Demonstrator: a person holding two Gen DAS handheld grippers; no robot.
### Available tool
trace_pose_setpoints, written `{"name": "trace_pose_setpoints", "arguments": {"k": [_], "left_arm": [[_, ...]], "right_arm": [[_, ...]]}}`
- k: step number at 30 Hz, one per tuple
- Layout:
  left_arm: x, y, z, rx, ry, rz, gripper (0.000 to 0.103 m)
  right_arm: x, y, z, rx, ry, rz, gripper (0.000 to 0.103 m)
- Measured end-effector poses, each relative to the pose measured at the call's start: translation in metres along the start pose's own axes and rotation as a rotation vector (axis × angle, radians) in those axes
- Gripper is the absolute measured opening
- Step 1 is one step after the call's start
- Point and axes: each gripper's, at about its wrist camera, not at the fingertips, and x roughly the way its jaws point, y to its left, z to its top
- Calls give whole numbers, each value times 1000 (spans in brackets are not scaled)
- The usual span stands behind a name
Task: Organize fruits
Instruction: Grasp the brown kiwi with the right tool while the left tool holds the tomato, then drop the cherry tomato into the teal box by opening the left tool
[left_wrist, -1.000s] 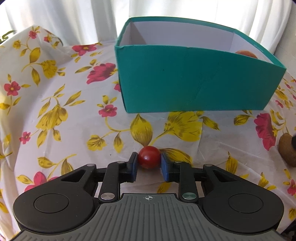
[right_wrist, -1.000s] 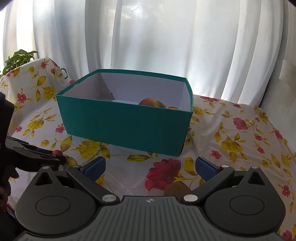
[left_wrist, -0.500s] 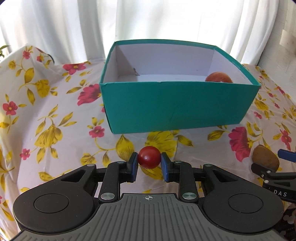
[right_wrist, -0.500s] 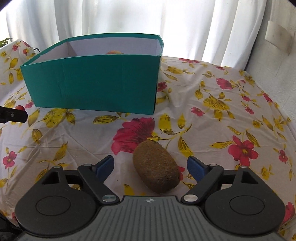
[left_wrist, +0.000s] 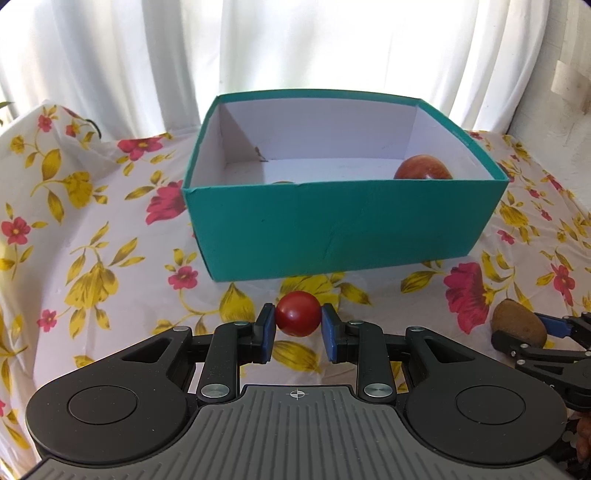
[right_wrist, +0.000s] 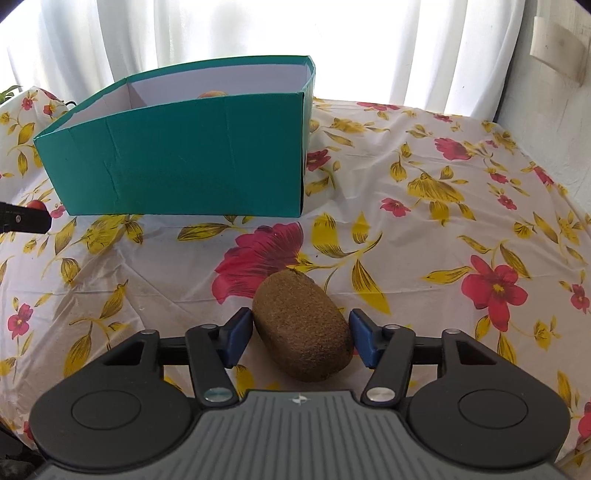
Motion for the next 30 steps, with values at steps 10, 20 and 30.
{"name": "trace_pose_setpoints", "arguments": {"k": [10,20,30], "left_arm": [[-28,-2,28,20,-88,-2,30],[1,-2,99,17,-200,133,30],[60,-16,115,36,-116,144,31]], "right_arm": [[-5,-4,5,21,-12,18,54],[-34,4,38,-7,-156,48,53],[-41,9,73,-33,-250,74,53]]}}
